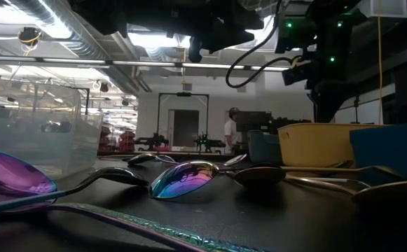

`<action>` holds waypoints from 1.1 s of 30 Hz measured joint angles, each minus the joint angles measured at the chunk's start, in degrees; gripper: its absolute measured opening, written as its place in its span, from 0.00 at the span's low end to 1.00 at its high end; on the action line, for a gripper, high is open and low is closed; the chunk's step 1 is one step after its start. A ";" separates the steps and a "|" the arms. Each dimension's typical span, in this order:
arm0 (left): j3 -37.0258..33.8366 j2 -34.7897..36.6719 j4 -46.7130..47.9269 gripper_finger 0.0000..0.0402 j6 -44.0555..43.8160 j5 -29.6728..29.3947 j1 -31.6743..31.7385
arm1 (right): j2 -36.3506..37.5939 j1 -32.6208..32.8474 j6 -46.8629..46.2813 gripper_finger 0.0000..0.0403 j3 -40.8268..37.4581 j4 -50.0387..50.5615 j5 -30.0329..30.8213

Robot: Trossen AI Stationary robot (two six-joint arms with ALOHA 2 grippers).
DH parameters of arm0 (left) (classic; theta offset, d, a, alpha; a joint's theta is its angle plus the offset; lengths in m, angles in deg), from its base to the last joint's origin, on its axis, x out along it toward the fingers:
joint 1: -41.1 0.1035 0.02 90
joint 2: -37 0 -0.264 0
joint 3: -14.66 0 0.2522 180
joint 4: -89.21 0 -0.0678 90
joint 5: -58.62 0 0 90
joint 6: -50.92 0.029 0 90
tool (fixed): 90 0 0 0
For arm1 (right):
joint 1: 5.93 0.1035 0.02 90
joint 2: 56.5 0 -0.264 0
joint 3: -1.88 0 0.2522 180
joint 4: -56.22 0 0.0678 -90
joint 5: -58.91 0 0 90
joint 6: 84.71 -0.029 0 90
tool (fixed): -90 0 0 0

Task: Sort silverware by color (type)
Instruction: Put the purple spoon into the transparent bin

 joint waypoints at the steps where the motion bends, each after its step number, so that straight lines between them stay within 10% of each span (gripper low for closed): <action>1: 0.00 0.00 0.00 0.34 0.00 0.00 0.00 | 0.00 0.01 -0.02 0.24 0.00 -0.14 0.00; 33: 0.00 5.57 0.00 0.32 0.61 1.49 -0.15 | 0.04 0.02 0.05 0.24 7.86 8.61 0.01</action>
